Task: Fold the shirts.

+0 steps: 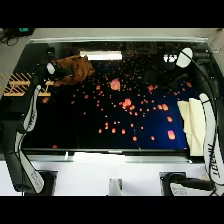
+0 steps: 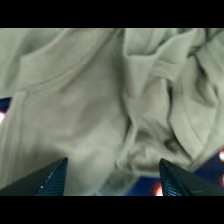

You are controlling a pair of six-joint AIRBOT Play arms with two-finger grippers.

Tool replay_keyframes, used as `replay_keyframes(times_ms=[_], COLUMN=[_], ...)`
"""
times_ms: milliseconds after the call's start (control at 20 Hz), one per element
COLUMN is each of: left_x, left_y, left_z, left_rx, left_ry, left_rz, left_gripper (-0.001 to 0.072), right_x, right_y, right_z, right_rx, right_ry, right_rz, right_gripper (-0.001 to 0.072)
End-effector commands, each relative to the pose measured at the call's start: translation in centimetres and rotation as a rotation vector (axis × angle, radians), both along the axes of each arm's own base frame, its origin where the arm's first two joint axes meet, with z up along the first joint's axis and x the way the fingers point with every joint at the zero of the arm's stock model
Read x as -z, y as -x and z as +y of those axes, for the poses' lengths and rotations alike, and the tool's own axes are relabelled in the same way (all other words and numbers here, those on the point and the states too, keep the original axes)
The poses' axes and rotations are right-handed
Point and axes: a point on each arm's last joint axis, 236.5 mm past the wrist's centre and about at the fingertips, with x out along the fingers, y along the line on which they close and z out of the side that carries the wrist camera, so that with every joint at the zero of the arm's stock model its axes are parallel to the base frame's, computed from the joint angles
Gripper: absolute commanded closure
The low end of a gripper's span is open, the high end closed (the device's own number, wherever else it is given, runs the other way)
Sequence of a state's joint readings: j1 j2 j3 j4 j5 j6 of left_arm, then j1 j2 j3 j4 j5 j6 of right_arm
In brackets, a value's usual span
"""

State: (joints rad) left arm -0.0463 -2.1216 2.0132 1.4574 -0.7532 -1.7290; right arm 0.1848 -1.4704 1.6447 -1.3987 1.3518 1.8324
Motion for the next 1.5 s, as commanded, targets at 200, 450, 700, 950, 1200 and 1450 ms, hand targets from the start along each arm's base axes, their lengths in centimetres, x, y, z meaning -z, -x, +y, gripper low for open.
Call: replay_keyframes(times_ms=[200,450,700,950,1200,1450], left_x=[2.9,2.9,-0.8,-19.9,-42.6,-50.0], left_y=[-2.4,-2.3,-1.8,0.5,15.1,30.5], left_z=[0.4,0.4,-0.3,-2.8,-9.4,-15.7], left_rx=[-0.053,-0.095,-0.089,0.047,0.314,0.532], left_ry=[0.053,0.106,0.141,0.076,-0.024,0.078], left_rz=[-0.079,-0.068,-0.077,-0.353,-0.667,-0.736], left_gripper=[0.0043,0.0644,0.0672,0.0673,0.0672,0.0672], right_x=[-0.6,-0.6,-0.4,-1.3,-11.7,-26.8], right_y=[0.1,0.1,1.1,1.2,1.7,8.5], right_z=[2.0,2.1,2.5,2.3,-1.7,-9.0], right_rx=[-0.012,-0.012,-0.026,-0.058,-0.081,0.078], right_ry=[-0.09,-0.093,-0.106,-0.093,0.058,0.221], right_rz=[0.001,0.003,0.044,0.011,-0.291,-0.701], right_gripper=[0.0057,0.0057,0.0059,0.0063,0.0185,0.015])
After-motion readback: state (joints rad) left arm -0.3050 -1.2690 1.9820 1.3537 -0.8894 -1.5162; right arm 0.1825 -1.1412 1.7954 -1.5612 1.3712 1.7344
